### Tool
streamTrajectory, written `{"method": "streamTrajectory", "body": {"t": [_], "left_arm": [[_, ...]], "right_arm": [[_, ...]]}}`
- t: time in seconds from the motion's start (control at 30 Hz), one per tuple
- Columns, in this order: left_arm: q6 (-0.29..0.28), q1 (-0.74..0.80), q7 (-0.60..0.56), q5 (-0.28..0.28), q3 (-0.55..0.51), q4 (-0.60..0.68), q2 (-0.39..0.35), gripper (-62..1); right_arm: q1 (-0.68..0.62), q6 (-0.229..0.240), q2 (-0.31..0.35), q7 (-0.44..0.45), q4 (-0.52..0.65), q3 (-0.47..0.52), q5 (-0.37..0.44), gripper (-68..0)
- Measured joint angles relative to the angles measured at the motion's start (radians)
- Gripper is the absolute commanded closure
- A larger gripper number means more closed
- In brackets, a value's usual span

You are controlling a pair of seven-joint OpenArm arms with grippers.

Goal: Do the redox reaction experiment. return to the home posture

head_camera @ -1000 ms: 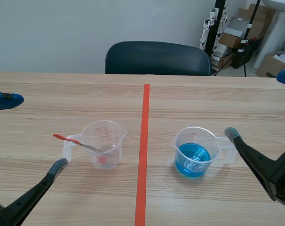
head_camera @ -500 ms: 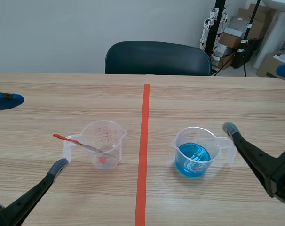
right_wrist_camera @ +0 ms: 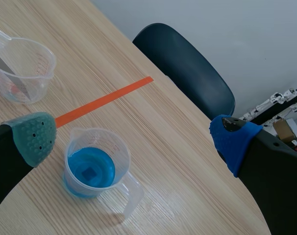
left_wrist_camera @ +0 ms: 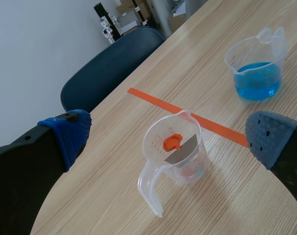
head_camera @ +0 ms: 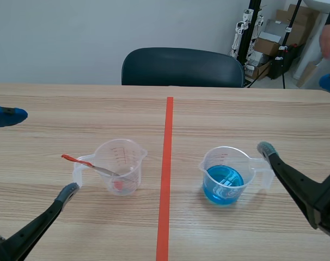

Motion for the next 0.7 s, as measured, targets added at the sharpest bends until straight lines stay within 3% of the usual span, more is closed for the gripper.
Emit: {"method": "streamTrajectory", "body": {"t": [0.7], "left_arm": [[0.000,0.000,0.000,0.000,0.000,0.000,0.000,-62.3]], "right_arm": [[0.000,0.014,0.000,0.000,0.000,0.000,0.000,-67.9]]}}
